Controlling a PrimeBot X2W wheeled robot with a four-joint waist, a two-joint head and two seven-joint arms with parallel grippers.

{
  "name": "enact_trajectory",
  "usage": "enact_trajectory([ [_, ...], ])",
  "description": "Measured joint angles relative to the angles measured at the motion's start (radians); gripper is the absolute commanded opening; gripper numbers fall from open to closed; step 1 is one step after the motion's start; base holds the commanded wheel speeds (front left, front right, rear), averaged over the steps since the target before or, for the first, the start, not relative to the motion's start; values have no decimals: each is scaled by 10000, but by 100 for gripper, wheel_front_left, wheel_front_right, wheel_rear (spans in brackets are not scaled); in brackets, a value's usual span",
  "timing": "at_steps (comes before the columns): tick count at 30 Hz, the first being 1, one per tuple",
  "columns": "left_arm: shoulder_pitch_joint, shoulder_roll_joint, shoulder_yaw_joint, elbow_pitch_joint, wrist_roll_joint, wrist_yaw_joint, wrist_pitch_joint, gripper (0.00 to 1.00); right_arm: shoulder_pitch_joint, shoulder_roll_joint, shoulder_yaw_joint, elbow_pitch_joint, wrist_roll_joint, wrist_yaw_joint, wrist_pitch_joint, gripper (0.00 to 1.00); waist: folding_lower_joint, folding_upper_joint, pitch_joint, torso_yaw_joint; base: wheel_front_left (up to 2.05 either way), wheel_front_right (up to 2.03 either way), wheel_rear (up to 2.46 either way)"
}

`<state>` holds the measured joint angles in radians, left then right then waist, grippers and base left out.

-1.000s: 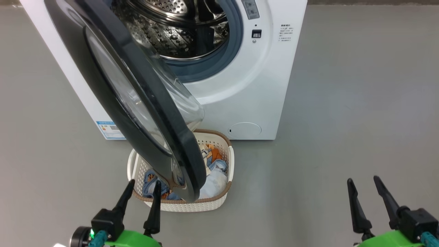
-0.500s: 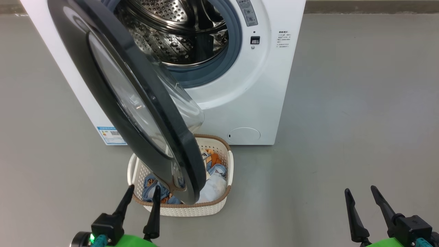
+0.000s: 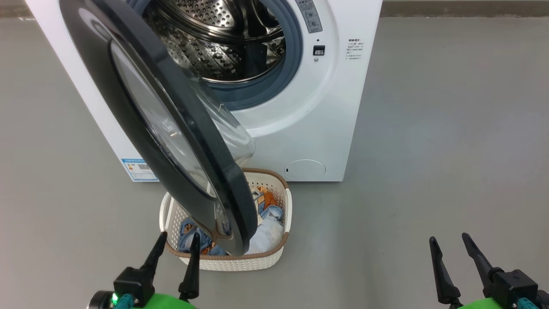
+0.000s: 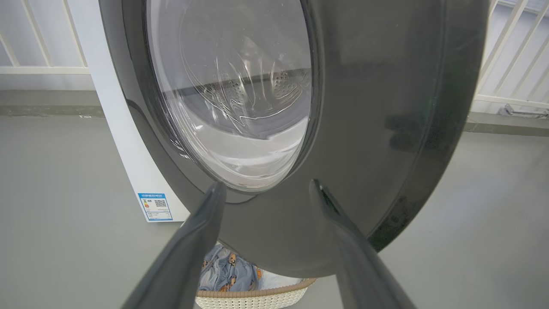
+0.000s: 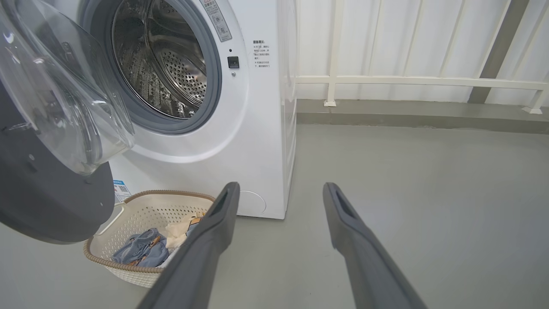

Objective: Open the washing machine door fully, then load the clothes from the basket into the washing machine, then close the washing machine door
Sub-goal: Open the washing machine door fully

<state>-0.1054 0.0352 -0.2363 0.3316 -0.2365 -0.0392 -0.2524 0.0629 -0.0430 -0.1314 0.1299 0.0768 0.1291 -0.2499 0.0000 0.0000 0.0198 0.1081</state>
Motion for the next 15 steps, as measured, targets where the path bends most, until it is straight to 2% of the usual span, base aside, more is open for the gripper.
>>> enact_trajectory([
  [1,0,0,2,0,0,2,0,100,0,0,0,0,-52,0,0,100,0,0,-4,1,0,0,0],
  [2,0,0,2,0,-2,6,0,65,0,2,0,0,-59,0,0,100,0,0,-2,1,0,0,0],
  [3,0,0,4,2,-6,6,0,9,1,2,0,0,-59,0,0,100,0,0,0,4,0,0,0],
  [4,0,0,2,2,-27,6,0,0,1,2,0,0,-63,0,0,100,0,0,4,7,0,0,0],
  [15,-136,-2,192,-36,-117,6,0,0,-11,6,-54,-8,-130,0,0,100,0,0,288,15,0,0,0],
])
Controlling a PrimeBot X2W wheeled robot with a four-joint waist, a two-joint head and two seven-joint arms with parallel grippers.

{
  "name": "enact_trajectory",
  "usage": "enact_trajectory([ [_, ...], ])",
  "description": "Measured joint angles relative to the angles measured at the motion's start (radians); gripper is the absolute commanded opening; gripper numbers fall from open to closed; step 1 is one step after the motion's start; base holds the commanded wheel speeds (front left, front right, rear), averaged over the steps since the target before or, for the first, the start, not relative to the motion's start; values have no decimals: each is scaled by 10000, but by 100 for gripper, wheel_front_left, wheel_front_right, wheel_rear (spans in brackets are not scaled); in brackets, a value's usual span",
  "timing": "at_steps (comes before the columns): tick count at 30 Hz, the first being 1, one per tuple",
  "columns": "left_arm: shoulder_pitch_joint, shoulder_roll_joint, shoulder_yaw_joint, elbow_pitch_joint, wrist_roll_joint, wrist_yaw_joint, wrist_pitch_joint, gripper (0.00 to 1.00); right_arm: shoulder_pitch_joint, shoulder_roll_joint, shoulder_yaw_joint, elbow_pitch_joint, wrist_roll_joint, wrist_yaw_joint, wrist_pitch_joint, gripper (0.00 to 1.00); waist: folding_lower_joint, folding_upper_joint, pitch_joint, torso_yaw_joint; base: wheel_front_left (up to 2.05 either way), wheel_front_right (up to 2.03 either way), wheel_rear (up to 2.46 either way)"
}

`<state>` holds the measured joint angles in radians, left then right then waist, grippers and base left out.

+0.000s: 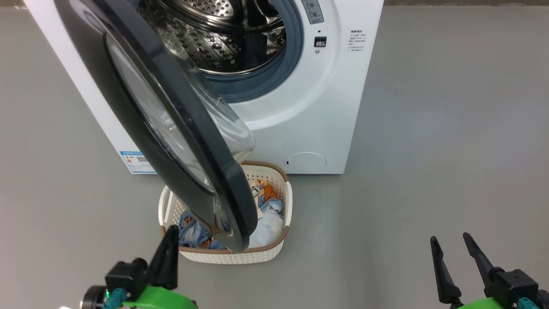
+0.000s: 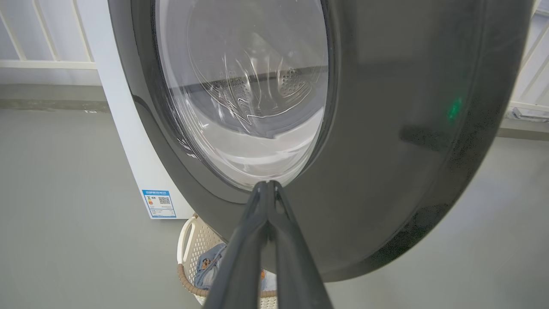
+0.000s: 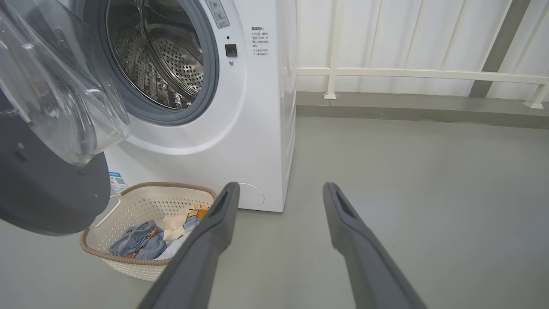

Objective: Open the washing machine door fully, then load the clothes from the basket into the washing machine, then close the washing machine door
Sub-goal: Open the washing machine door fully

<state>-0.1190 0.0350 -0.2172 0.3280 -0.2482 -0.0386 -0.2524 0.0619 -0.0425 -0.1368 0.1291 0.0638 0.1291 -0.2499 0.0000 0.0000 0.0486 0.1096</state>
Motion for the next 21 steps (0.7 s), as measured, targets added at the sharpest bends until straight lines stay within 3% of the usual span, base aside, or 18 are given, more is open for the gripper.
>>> enact_trajectory([
  [8,-615,169,970,-800,-15,73,0,0,-7,4,6,27,-13,0,2,100,0,0,63,-33,0,0,0],
  [14,-1582,267,1802,-2635,165,372,-12,0,-12,6,10,17,-98,0,2,100,0,0,95,-56,0,0,0],
  [21,-2441,165,1371,-4598,360,443,-36,0,-14,6,228,8,-94,0,2,100,0,0,89,-109,0,0,0],
])
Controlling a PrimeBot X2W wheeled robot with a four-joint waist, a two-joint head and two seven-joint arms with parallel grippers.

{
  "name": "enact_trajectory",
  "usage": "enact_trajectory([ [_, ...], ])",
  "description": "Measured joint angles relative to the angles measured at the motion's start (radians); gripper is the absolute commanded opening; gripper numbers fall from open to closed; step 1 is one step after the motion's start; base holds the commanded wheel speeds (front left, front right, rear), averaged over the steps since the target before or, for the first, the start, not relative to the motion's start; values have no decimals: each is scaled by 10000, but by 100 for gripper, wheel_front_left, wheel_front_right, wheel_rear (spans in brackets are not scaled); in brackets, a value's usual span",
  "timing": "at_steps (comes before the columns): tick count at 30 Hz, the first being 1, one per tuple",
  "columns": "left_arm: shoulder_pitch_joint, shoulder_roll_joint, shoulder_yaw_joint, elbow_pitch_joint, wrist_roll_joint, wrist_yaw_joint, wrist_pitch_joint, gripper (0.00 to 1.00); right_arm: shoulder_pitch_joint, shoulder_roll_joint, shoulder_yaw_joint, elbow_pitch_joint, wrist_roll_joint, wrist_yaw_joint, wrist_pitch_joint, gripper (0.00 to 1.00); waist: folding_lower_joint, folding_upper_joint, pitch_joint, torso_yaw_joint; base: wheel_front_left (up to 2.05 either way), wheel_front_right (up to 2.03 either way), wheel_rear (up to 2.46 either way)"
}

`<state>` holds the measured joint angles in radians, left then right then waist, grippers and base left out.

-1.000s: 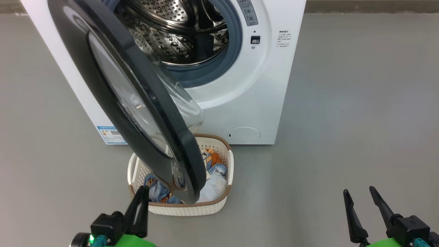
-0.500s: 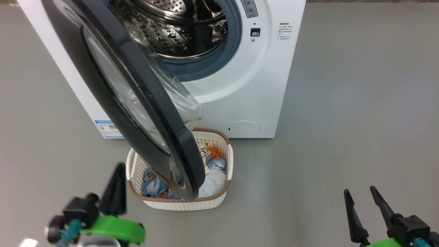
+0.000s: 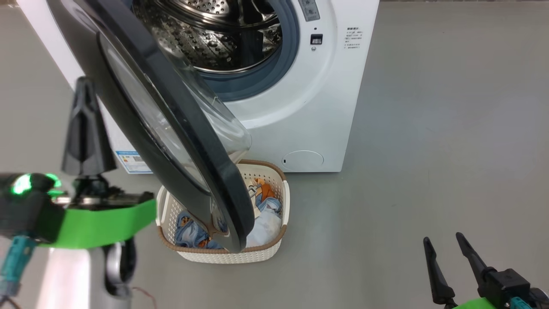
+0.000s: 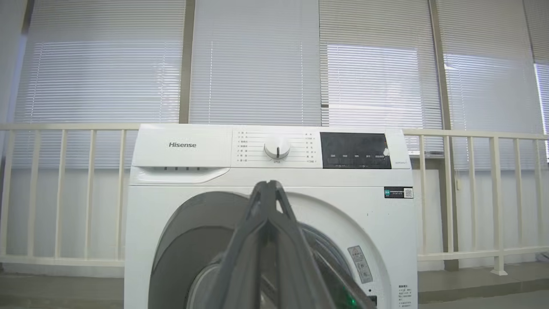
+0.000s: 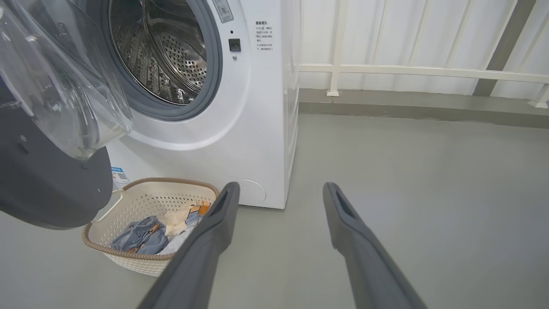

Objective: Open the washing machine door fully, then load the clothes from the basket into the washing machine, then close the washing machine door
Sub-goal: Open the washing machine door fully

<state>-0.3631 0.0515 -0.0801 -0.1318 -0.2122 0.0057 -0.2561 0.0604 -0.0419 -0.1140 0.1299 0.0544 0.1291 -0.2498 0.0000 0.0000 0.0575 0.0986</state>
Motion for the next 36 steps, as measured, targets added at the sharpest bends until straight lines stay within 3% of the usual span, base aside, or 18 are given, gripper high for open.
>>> enact_trajectory([
  [11,-156,-140,-2899,-1156,-360,59,1068,0,7,-2,658,-27,98,0,0,100,0,0,-261,-66,0,0,0],
  [17,-99,-138,-3937,-1108,-838,245,1498,0,8,-2,894,-81,100,0,12,100,0,0,-269,-92,0,0,0],
  [28,160,-125,-5407,372,-1653,633,1848,0,10,-6,1394,-107,178,0,13,100,0,0,-372,-179,0,0,0],
  [36,160,-121,-5672,1887,-2082,1030,2123,0,16,-6,1499,-92,305,0,13,100,0,0,-417,-199,0,0,0],
])
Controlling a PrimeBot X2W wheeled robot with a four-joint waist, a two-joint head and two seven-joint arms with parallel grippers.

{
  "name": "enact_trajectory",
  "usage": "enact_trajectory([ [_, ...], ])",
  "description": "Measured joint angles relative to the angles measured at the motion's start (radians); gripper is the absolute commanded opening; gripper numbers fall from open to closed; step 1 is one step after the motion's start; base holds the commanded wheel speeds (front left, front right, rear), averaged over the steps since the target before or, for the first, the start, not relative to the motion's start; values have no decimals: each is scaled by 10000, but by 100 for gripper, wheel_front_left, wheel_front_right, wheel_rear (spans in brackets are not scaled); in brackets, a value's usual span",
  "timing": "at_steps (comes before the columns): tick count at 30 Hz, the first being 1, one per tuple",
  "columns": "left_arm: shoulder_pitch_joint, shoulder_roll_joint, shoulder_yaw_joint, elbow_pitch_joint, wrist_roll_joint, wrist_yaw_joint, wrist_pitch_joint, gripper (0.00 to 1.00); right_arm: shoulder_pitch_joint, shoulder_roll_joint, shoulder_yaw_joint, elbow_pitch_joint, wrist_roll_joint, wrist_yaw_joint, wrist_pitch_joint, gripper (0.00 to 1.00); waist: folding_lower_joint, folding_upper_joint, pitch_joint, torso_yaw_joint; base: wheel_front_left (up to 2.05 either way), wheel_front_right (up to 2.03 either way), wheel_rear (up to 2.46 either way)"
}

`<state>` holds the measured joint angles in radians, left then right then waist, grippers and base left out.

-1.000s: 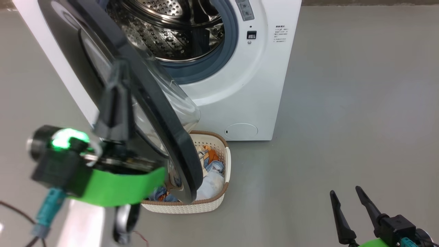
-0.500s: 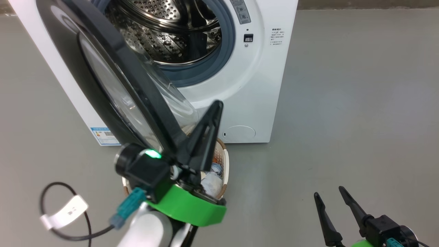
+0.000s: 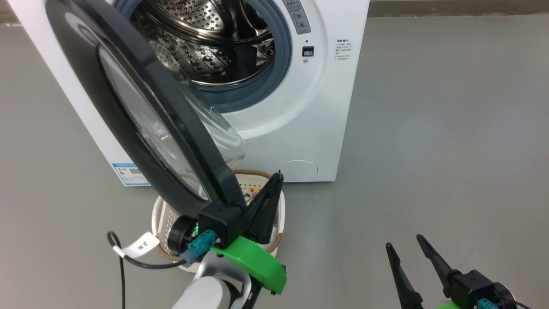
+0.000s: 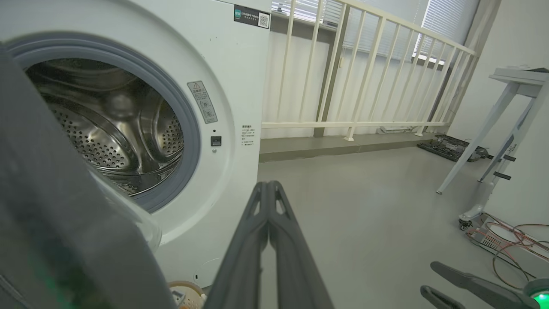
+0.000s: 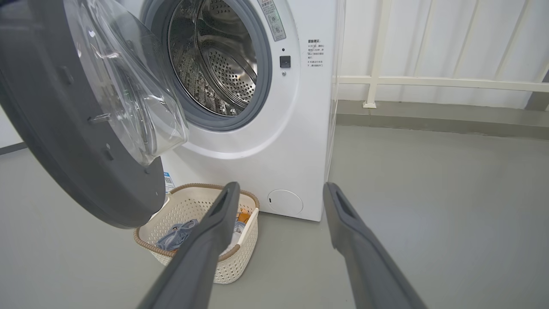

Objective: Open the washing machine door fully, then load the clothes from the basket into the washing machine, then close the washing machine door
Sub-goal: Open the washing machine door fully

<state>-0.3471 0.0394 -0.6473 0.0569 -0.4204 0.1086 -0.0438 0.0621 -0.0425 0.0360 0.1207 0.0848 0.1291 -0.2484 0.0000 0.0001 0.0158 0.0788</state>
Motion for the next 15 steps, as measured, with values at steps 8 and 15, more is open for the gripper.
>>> enact_trajectory([
  [8,-12,-2,13,1078,-130,290,58,0,-1,-2,36,10,0,0,15,100,1,0,95,28,0,0,0],
  [15,-24,0,92,1409,-230,443,-123,0,-1,-2,21,8,0,0,19,100,0,0,151,146,0,0,0],
])
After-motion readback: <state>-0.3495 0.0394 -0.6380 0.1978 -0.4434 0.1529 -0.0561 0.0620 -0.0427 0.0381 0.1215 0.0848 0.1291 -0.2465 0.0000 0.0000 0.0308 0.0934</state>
